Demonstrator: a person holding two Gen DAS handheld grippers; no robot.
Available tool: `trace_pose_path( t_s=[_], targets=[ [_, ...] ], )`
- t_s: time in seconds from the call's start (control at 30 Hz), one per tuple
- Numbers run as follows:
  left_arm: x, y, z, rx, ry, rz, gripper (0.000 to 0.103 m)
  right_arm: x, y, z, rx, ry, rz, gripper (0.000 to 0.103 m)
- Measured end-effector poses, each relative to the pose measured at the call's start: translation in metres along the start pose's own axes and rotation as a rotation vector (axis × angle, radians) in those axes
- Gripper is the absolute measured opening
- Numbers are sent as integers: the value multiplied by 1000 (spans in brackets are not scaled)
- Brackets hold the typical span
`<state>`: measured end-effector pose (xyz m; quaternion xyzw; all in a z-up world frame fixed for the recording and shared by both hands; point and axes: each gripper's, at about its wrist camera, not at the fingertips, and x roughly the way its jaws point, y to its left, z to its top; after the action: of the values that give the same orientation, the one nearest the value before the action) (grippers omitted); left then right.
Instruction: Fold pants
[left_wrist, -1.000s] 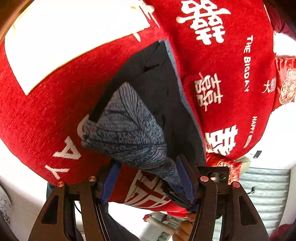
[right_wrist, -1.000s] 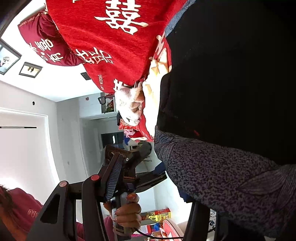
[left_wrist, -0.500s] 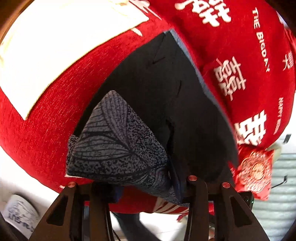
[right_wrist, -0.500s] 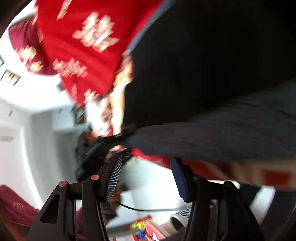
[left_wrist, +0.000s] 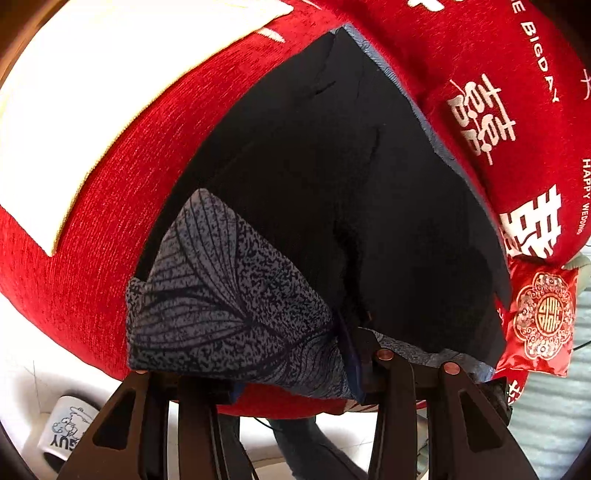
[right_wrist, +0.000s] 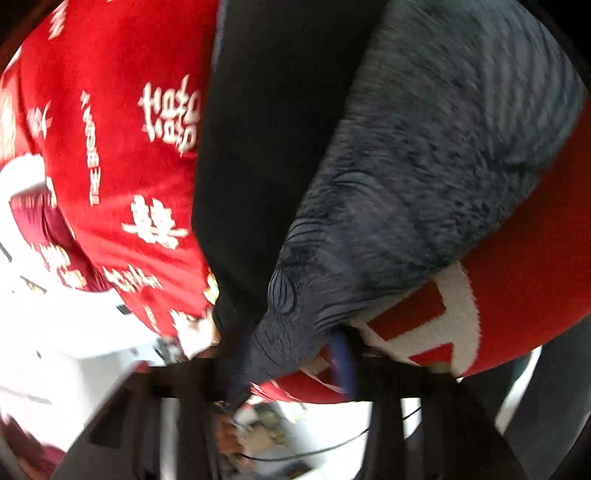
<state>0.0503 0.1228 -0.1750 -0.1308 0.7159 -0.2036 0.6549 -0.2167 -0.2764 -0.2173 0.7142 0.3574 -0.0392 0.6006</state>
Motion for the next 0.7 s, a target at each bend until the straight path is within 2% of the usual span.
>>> trace_pose_path(
  t_s=[0.07, 0.2, 0.4, 0.57, 0.7],
  targets=[
    [-2, -4, 1, 6, 7, -30, 23, -2, 7, 2, 1, -15, -27, 8],
    [-19, -25, 5, 66, -20, -3, 23, -11, 50, 5, -127, 1, -84, 8],
    [-54, -57, 35, 65, -79, -45, 23, -10, 126, 34, -286, 61, -107, 8],
    [-62, -98, 83, 62, -156, -61, 23, 11, 188, 88, -379, 128, -103, 8],
    [-44, -124, 136, 80, -210, -34, 23, 48, 223, 148, -423, 184, -160, 8]
  ],
)
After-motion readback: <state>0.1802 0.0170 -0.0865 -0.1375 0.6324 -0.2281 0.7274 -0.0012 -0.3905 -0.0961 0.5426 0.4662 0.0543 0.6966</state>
